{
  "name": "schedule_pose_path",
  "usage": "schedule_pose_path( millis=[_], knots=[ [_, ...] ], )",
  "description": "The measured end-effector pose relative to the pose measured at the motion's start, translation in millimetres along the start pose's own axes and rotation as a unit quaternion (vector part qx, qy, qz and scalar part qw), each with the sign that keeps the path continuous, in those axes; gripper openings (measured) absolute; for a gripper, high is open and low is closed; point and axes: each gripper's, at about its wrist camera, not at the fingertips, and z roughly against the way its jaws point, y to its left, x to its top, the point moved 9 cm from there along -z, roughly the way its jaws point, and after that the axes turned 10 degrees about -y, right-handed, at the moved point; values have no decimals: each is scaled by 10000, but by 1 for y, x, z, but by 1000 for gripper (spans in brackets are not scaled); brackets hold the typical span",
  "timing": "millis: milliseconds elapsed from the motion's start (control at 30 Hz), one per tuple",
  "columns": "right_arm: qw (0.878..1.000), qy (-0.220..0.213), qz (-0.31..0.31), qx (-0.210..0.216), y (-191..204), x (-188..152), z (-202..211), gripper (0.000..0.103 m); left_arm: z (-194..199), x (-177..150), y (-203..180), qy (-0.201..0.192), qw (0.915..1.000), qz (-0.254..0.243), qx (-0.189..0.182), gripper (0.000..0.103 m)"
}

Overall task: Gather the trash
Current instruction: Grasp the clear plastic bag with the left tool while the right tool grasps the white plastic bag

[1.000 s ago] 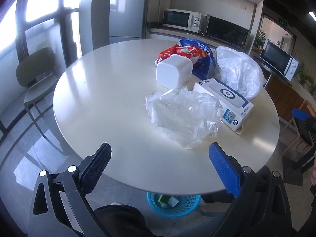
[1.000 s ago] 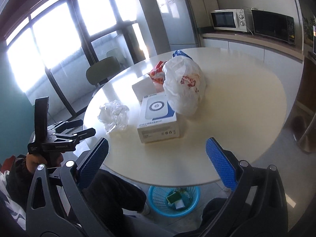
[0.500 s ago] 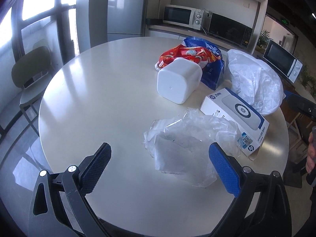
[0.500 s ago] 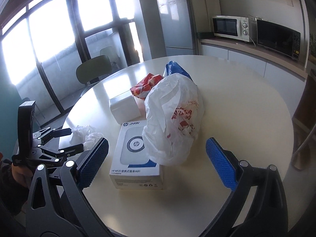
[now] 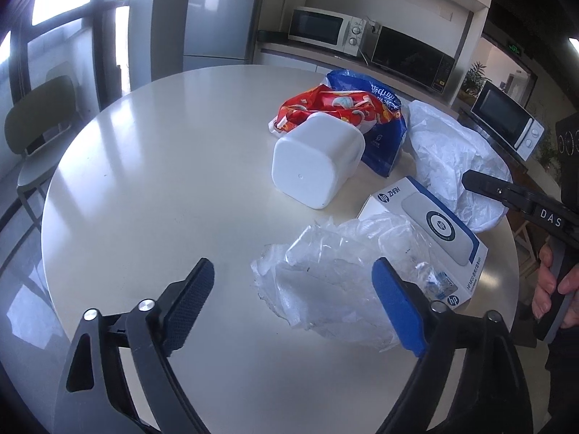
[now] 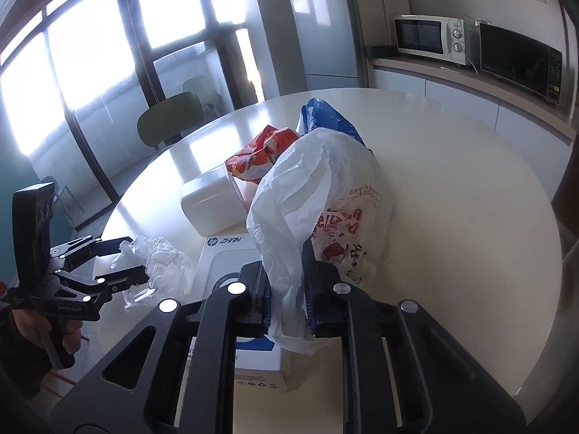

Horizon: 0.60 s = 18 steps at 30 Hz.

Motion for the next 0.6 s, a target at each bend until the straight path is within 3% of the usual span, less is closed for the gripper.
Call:
schedule_pose_path(
  millis=[167, 200, 267, 600],
  knots=[
    [10000, 24, -4, 15, -1, -2, 1, 11, -1, -7, -3, 54, 9999, 70, -63, 51],
    [10000, 22, -3, 16, -1, -3, 2, 11, -1, -6, -3, 31, 10000, 44, -55, 49],
    [10000, 4, -18, 7, -2, -3, 3, 11, -1, -6, -4, 53, 10000, 6, -37, 33],
    [9998, -141, -148, -25, -9, -4, 17, 11, 4, -3, -4, -22, 10000, 21, -58, 22]
  ],
)
